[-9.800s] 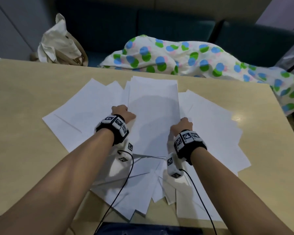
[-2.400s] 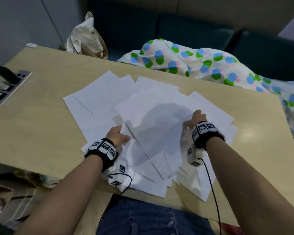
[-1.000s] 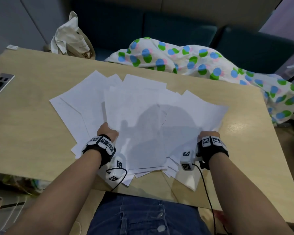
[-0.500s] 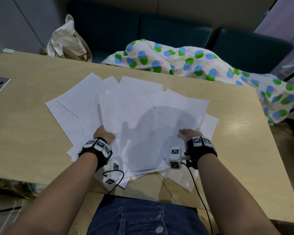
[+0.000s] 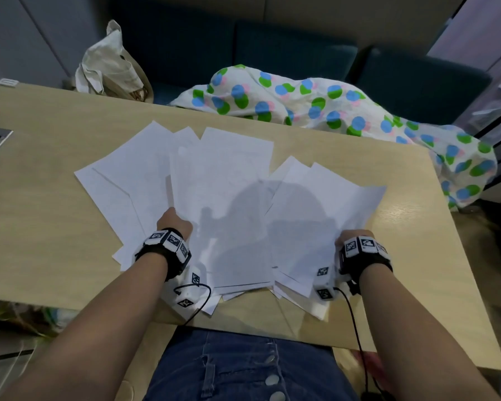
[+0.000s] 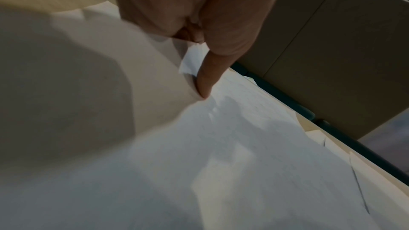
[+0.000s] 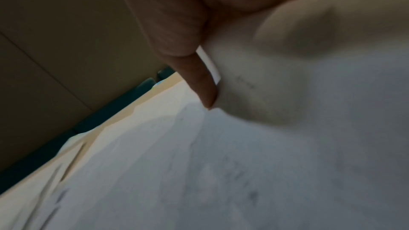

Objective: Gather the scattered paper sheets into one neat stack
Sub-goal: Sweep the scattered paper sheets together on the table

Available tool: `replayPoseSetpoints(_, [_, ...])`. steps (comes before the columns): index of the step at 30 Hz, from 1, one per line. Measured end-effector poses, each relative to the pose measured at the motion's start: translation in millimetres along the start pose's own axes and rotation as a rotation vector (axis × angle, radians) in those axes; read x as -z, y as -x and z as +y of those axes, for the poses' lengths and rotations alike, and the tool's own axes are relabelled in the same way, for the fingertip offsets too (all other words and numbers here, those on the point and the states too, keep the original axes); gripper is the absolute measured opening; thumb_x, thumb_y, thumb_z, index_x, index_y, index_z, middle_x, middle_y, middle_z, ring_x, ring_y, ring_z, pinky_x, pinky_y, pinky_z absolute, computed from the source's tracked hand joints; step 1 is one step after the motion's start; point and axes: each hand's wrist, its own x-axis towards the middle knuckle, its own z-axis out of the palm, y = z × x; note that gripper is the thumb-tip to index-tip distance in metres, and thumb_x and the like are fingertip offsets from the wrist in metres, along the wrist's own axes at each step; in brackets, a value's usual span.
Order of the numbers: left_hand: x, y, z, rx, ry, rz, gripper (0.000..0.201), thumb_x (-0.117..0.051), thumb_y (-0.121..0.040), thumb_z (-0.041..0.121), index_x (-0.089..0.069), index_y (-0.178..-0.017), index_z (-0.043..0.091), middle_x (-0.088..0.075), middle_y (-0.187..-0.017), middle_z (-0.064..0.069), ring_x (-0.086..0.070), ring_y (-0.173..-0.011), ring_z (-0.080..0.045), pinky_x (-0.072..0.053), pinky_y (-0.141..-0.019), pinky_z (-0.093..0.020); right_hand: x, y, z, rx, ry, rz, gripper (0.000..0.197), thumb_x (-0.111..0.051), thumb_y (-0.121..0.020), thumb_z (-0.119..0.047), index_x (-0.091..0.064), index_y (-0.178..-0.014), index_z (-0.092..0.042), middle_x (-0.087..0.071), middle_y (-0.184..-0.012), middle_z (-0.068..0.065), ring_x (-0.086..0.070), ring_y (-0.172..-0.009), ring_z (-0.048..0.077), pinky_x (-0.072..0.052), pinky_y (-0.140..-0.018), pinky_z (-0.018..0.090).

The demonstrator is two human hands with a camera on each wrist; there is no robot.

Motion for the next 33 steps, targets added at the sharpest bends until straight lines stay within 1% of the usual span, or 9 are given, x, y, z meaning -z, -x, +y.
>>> replayPoseSetpoints(2, [0.3,0.9,0.2,0.000,-0.001,-0.004,0.035,-0.055,-0.085,0.006,-0.051,-0.119,-0.004,-0.058,-0.122,-0.022,-0.056,-0.113,-0.036,-0.046,-0.088,-0.034,-9.1,-10.6,4.4,-0.108,-0.132,0.059,0.026,-0.059,-0.076,-0.017,-0.068,-0.099,-0.011,-0.067,-0.104,0.012,-0.063,-0.094,0.031,-0.054,-0.085,0.035])
replayPoseSetpoints(5, [0.6,1.1,-1.3,-0.006,0.005,-0.016,0.036,-0.055,-0.085,0.007,-0.051,-0.119,-0.002,-0.059,-0.122,-0.021,-0.056,-0.113,-0.036,-0.046,-0.089,-0.033,-18.4,-6.9,-7.8,-0.172,-0.205,0.037,0.063,-0.061,-0.083,-0.019,-0.038,-0.140,-0.004,-0.034,-0.147,0.025,-0.037,-0.133,0.042,-0.034,-0.110,0.050])
replayPoseSetpoints(8, [1.9,1.6,-3.8,-0.010,0.014,-0.033,0.037,-0.055,-0.084,0.008,-0.052,-0.119,-0.002,-0.060,-0.121,-0.019,-0.057,-0.112,-0.035,-0.047,-0.089,-0.034,-25.4,12.6,-16.9,-0.066,-0.078,0.127,0.045,-0.054,-0.084,-0.023,-0.050,-0.128,-0.014,-0.053,-0.132,0.020,-0.054,-0.114,0.040,-0.040,-0.104,0.048])
replayPoseSetpoints(11, [3.5,3.2,-5.4,-0.014,0.017,-0.047,0.038,-0.056,-0.083,0.008,-0.052,-0.120,-0.001,-0.060,-0.121,-0.018,-0.057,-0.112,-0.035,-0.047,-0.089,-0.034,-25.9,9.9,-20.9,-0.074,-0.366,0.040,0.028,-0.051,-0.086,-0.021,-0.066,-0.110,-0.018,-0.063,-0.095,0.003,-0.058,-0.081,0.025,-0.050,-0.084,0.026])
replayPoseSetpoints(15, [4.8,6.4,-4.5,-0.010,0.025,-0.061,0.038,-0.054,-0.085,0.006,-0.050,-0.122,-0.003,-0.058,-0.124,-0.020,-0.056,-0.114,-0.036,-0.046,-0.089,-0.034,-4.8,1.8,-22.8,-0.111,-0.626,0.014,0.037,-0.061,-0.084,-0.010,-0.059,-0.119,0.000,-0.060,-0.125,0.019,-0.057,-0.092,0.025,-0.045,-0.075,0.026])
replayPoseSetpoints(19, [8.2,7.6,0.4,-0.049,0.070,-0.059,0.039,-0.047,-0.088,0.002,-0.047,-0.126,0.000,-0.057,-0.122,-0.021,-0.055,-0.103,-0.032,-0.042,-0.082,-0.030,28.9,3.3,-41.1,-0.069,-0.486,0.291,0.013,-0.051,-0.087,-0.004,-0.059,-0.094,0.003,-0.064,-0.110,0.025,-0.062,-0.090,0.036,-0.048,-0.072,0.035])
replayPoseSetpoints(22, [11.9,7.5,5.7,-0.094,0.093,-0.049,0.051,-0.038,-0.090,-0.001,-0.038,-0.139,0.007,-0.056,-0.110,-0.017,-0.050,-0.091,-0.027,-0.038,-0.077,-0.027,62.9,9.7,-58.8,0.061,-0.264,0.437,0.020,-0.051,-0.087,-0.005,-0.055,-0.106,-0.001,-0.062,-0.113,0.022,-0.060,-0.102,0.039,-0.046,-0.077,0.038])
replayPoseSetpoints(27, [17.8,4.5,10.4,-0.085,0.022,-0.067,0.042,-0.037,-0.090,-0.001,-0.040,-0.133,0.002,-0.054,-0.124,-0.024,-0.054,-0.112,-0.038,-0.039,-0.078,-0.030,113.9,30.5,-94.3,0.321,-0.088,0.660,0.028,-0.046,-0.086,-0.003,-0.050,-0.114,-0.006,-0.062,-0.110,0.022,-0.058,-0.102,0.041,-0.037,-0.070,0.037])
replayPoseSetpoints(33, [25.1,0.3,11.5,-0.071,0.031,-0.086,0.041,-0.037,-0.090,-0.001,-0.041,-0.131,0.000,-0.054,-0.126,-0.025,-0.053,-0.114,-0.038,-0.042,-0.084,-0.033,135.8,25.0,-108.5,0.198,-0.531,0.533,0.028,-0.049,-0.082,-0.005,-0.058,-0.109,-0.002,-0.063,-0.111,0.020,-0.061,-0.101,0.038,-0.042,-0.073,0.031])
